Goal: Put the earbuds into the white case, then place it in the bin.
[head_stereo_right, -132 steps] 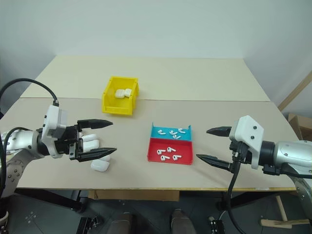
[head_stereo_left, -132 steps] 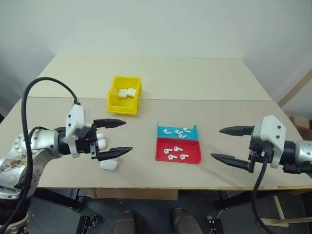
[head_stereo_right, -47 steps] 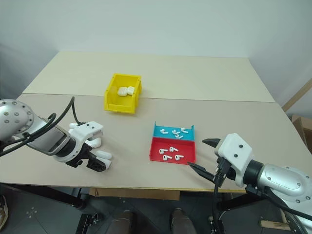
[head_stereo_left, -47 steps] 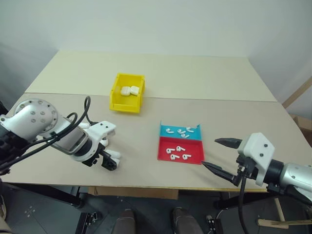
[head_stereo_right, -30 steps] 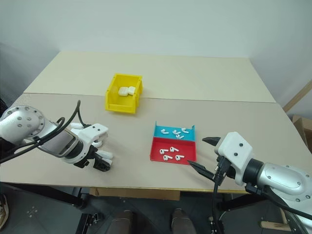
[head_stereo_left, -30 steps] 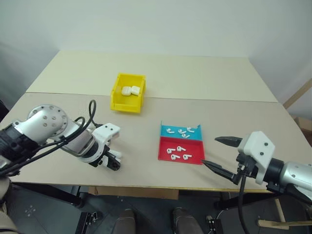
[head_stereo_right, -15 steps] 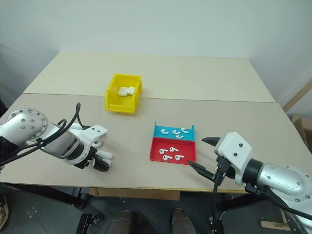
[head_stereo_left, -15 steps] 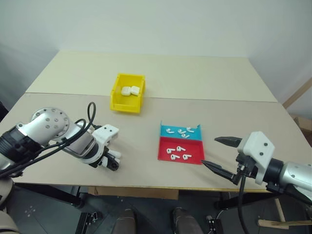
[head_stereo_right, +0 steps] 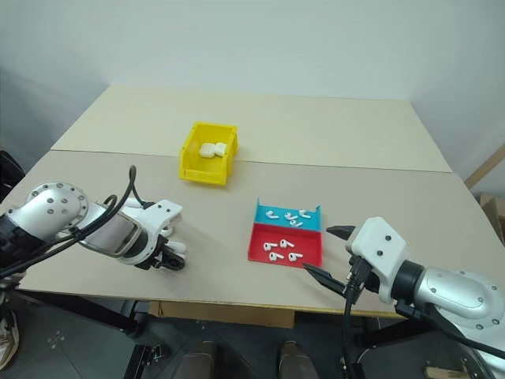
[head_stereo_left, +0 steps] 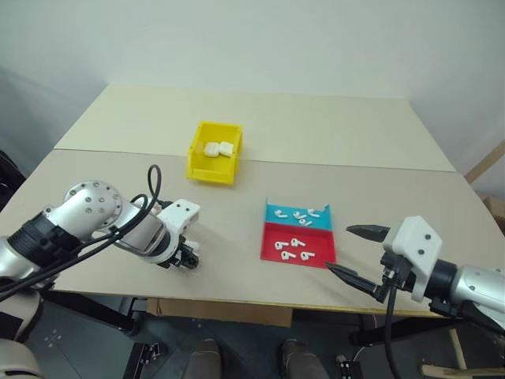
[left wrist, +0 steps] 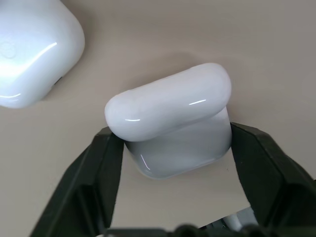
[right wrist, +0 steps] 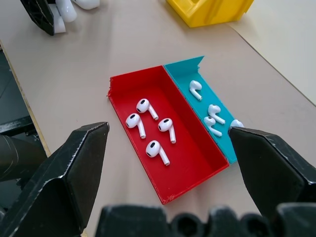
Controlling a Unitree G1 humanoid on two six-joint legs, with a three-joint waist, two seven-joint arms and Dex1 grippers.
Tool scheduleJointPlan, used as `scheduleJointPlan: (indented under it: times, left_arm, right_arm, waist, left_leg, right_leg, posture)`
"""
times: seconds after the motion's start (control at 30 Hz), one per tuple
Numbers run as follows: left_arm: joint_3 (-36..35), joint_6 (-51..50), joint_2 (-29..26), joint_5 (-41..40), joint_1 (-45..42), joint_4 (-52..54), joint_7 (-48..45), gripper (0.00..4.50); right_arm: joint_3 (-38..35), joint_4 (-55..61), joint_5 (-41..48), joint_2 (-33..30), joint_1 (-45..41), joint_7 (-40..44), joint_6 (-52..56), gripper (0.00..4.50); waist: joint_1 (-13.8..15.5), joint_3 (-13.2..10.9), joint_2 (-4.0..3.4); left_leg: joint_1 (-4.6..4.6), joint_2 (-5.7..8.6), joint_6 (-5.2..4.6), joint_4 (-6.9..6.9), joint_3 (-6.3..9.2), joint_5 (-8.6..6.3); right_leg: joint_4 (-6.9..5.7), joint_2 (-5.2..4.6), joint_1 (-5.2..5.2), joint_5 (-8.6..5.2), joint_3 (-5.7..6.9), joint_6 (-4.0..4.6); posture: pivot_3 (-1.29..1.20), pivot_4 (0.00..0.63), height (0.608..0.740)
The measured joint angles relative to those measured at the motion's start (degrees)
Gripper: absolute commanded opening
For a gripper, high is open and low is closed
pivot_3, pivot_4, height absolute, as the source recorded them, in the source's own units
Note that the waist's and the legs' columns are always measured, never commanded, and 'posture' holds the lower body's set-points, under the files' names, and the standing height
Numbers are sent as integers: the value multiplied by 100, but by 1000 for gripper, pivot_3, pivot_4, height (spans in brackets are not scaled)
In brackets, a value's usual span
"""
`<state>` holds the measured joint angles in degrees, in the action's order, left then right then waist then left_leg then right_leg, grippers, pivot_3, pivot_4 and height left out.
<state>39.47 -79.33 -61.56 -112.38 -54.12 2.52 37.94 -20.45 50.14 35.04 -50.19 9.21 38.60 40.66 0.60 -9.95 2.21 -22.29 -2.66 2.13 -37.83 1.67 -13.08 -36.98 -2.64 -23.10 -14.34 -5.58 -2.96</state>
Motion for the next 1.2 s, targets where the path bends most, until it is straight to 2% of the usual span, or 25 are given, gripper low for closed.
scheduleJointPlan:
  times: [0.2, 0.37, 0.5, 0.57, 0.73, 0.83, 0.9, 1.07, 1.2]
  left_arm:
    - [2, -87, -111, -3, -2, 23, -79, 2920]
    - [-99, -92, -881, -12, -8, 669, -285, 2920]
    - [-979, 357, -1146, 128, 191, 1206, -316, 2920]
    - [-1655, 682, -1141, 617, 505, 1556, -728, 2920]
    - [-3114, 1979, -774, 2595, 1999, 2300, -2765, 2920]
    - [-3517, 3080, -432, 4053, 2822, 2334, -3952, 2920]
    - [-3712, 3803, -5, 4770, 3093, 2134, -4819, 2920]
    - [-3882, 4815, 752, 5537, 2888, 1419, -6904, 2920]
    - [-3937, 5254, 1305, 5647, 2484, 733, -8768, 2920]
  right_arm:
    - [64, 0, -28, 13, 13, -2, -24, 4500]
    - [233, -55, -108, 37, -22, 25, -159, 4500]
    - [516, -331, -259, 48, -301, 117, -389, 4500]
    - [668, -492, -339, 97, -480, 141, -511, 4500]
    - [863, -879, -472, 113, -903, 310, -748, 4500]
    - [867, -1075, -499, 112, -1097, 458, -856, 4500]
    - [871, -1201, -504, 109, -1223, 531, -921, 4500]
    - [875, -1457, -557, 109, -1551, 646, -1065, 4500]
    - [1000, -1681, -578, 171, -1788, 701, -1121, 4500]
  waist:
    - [-11, -1, 2]
    - [-93, -6, 10]
    - [-89, -7, 13]
    - [-89, -7, 13]
    - [-96, -7, 10]
    - [-106, -8, 9]
    - [-104, -8, 9]
    - [-76, -8, 10]
    - [-122, -7, 9]
  left_leg:
    - [-1, -1, 0, 0, 0, 0]
    - [-5, -3, 3, 7, 0, -2]
    - [-2, -3, 3, 6, -1, -2]
    - [-2, -4, 4, 6, -2, -2]
    - [-3, -4, 4, 13, -6, -2]
    - [-2, -4, 4, 15, -8, -2]
    - [-4, -5, 4, 13, -7, -2]
    - [-13, -4, 3, 10, -5, -2]
    - [-14, -5, 0, 11, -5, -3]
  right_leg:
    - [0, 1, -3, 0, 0, 0]
    - [2, 1, -9, -1, 0, 2]
    - [3, 1, -7, -4, 1, -4]
    - [6, 2, -6, -4, 2, -4]
    - [14, 2, -10, 3, 2, 13]
    - [16, 2, -9, 2, 2, 15]
    - [17, 2, -7, 2, 4, 15]
    - [21, 2, -9, 3, 4, 12]
    - [19, 4, -10, 3, 3, 12]
  posture:
    - [0, 150, 740]
    - [0, 150, 740]
    - [0, 150, 740]
    - [0, 150, 740]
    - [0, 150, 740]
    - [0, 150, 740]
    - [0, 150, 740]
    - [0, 150, 740]
    - [0, 150, 740]
